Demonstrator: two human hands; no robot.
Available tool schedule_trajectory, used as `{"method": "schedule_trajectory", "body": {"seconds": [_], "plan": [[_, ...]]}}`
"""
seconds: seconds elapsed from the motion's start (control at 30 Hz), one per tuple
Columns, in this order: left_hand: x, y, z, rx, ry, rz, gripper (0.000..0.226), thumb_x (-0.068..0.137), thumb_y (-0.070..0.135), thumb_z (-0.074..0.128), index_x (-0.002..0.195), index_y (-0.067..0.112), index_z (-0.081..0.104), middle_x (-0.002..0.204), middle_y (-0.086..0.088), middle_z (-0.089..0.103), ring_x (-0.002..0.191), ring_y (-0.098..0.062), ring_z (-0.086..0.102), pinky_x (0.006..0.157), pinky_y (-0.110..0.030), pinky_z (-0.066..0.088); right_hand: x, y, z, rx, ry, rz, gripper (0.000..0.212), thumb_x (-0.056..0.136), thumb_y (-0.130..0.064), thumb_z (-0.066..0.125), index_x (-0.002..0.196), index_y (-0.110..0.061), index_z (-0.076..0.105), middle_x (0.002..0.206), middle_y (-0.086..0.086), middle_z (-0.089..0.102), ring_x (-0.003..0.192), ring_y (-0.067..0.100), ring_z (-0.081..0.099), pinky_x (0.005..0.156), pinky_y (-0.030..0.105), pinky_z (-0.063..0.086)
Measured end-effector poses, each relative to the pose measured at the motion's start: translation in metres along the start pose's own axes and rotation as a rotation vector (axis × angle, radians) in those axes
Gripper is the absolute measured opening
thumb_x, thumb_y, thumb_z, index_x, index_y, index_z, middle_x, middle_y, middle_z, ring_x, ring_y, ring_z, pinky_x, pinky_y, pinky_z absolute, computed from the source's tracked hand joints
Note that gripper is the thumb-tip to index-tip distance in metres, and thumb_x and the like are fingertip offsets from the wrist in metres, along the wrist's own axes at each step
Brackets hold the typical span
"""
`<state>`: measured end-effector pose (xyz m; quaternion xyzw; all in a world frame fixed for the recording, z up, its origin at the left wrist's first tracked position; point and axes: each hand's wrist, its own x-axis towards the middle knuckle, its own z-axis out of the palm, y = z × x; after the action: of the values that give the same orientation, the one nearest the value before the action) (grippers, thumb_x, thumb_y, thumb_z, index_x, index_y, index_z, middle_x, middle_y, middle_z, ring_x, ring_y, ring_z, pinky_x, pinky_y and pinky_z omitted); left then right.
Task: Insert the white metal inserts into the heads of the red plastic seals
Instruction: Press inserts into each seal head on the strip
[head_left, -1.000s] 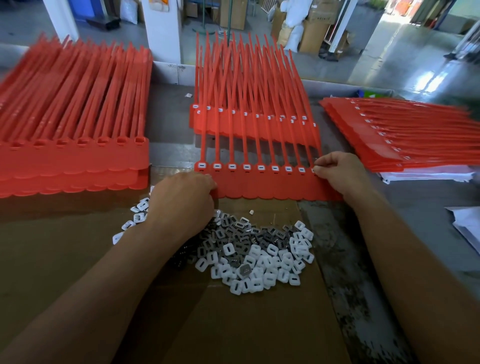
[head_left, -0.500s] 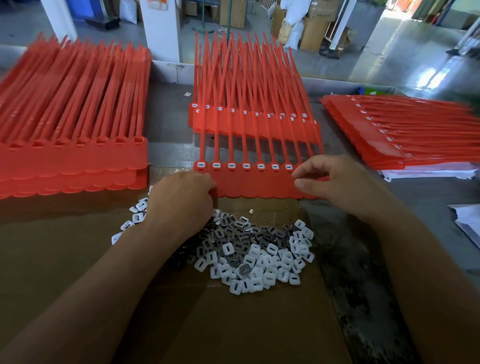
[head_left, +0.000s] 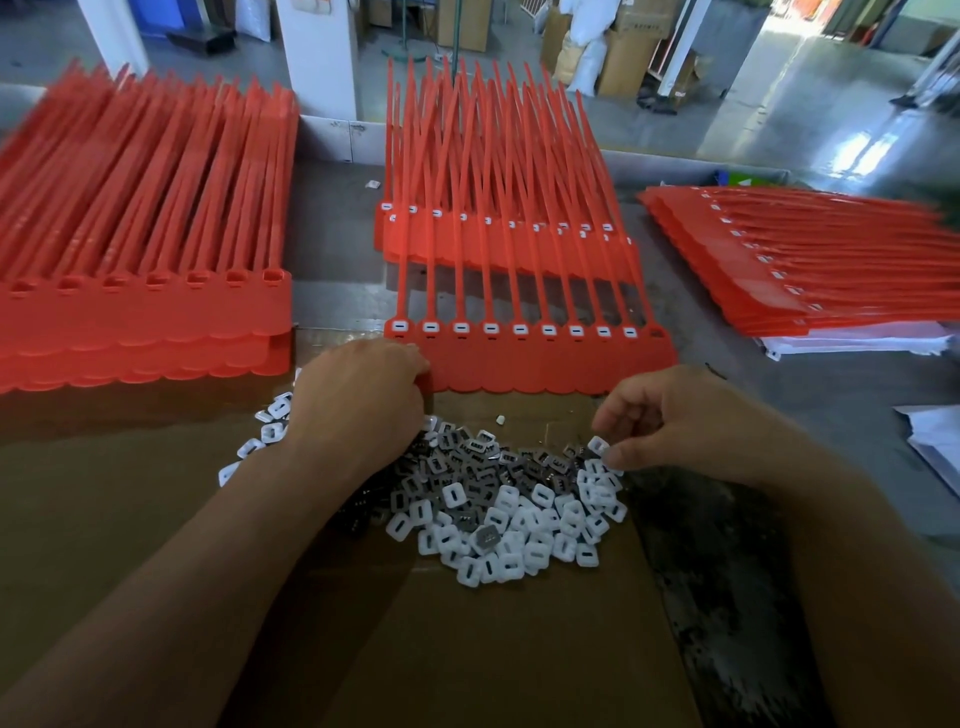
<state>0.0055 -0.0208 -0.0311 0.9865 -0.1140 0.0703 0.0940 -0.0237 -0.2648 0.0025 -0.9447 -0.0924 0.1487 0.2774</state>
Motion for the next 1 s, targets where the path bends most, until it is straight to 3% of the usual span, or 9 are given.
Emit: {"method": "schedule_trajectory", "body": {"seconds": [0.13, 0.37, 0.73, 1.0], "plan": [[-0.0002, 0.0003, 0.0001, -0.001, -0.002, 0.004, 0.033, 0.088, 0.015, 0.041, 0.111, 0.023, 0.063, 0.118, 0.005, 0.062, 0.106, -0.017, 0.056, 0.084, -0.031, 0.044, 0.0001, 0.0003, 0.0007, 0.0, -0.103, 0.03, 0.026, 0.064, -0.022, 0.083, 0.079, -0.03, 0.063, 0.077, -0.008, 0.066, 0.069, -0.005, 0.06, 0.065, 0.009, 0.048], [0.0005, 0.0009, 0.0002, 0.01, -0.003, 0.011, 0.033, 0.089, 0.016, 0.04, 0.112, 0.022, 0.063, 0.118, 0.004, 0.062, 0.105, -0.017, 0.057, 0.084, -0.03, 0.043, 0.0016, 0.003, 0.0035, -0.028, -0.087, 0.028, 0.023, 0.066, -0.024, 0.082, 0.078, -0.029, 0.063, 0.078, -0.009, 0.064, 0.07, -0.005, 0.058, 0.063, 0.008, 0.047], [0.0009, 0.0005, 0.0001, 0.011, -0.014, 0.003, 0.033, 0.088, 0.016, 0.04, 0.112, 0.022, 0.063, 0.119, 0.004, 0.061, 0.107, -0.018, 0.056, 0.084, -0.031, 0.043, 0.0025, 0.0026, 0.0056, -0.016, -0.073, 0.012, 0.017, 0.068, -0.025, 0.08, 0.072, -0.027, 0.063, 0.059, -0.023, 0.06, 0.056, -0.009, 0.053, 0.054, 0.006, 0.041], [0.0006, 0.0002, 0.0008, -0.001, 0.002, 0.003, 0.034, 0.087, 0.014, 0.041, 0.11, 0.022, 0.064, 0.117, 0.004, 0.062, 0.106, -0.018, 0.056, 0.083, -0.03, 0.043, 0.0009, -0.0004, 0.0034, 0.127, 0.014, -0.042, 0.014, 0.071, -0.018, 0.077, 0.07, -0.021, 0.063, 0.066, -0.003, 0.067, 0.056, -0.001, 0.058, 0.057, 0.01, 0.046]]}}
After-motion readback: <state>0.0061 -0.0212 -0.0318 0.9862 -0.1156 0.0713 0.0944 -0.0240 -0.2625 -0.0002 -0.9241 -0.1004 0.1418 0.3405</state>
